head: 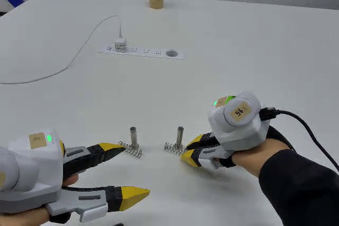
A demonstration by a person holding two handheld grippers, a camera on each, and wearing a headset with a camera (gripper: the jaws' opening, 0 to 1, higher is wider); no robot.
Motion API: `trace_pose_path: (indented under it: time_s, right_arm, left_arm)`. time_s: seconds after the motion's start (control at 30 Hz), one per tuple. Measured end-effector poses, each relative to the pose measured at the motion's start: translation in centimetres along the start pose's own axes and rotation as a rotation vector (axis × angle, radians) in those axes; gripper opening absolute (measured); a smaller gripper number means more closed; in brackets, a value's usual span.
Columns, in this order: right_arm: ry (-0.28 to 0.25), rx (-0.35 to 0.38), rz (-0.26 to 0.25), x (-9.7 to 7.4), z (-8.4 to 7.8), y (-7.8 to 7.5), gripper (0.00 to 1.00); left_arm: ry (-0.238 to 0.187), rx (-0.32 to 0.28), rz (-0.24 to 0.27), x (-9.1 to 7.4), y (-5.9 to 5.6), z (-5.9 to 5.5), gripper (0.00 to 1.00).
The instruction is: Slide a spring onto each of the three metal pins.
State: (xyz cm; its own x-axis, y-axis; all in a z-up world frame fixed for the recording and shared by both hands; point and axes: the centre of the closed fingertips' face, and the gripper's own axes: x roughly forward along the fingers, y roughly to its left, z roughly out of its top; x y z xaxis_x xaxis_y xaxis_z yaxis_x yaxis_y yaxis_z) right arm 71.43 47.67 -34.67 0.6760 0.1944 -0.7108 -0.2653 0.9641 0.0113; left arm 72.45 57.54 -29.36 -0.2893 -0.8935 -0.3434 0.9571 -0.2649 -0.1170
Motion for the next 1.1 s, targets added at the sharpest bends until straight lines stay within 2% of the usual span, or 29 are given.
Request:
trace_pose_path:
  time_s: [0.37, 0.8, 1.1]
  right_arm:
    - [0.003, -0.003, 0.002, 0.1, -0.2, 0.1, 0.12]
    - [0.028, -0.033, 0.036, -1.5, -0.2, 2.0, 0.11]
    - [0.032, -0.071, 0.069, -3.0, 0.3, 3.6, 0.11]
  left_arm:
    - [0.003, 0.002, -0.004, 0.2, -0.1, -0.1, 0.61]
    - [0.014, 0.017, -0.032, 0.9, -1.0, 0.0, 0.6]
    - [0.038, 0.069, -0.076, 2.1, -1.9, 0.0, 0.58]
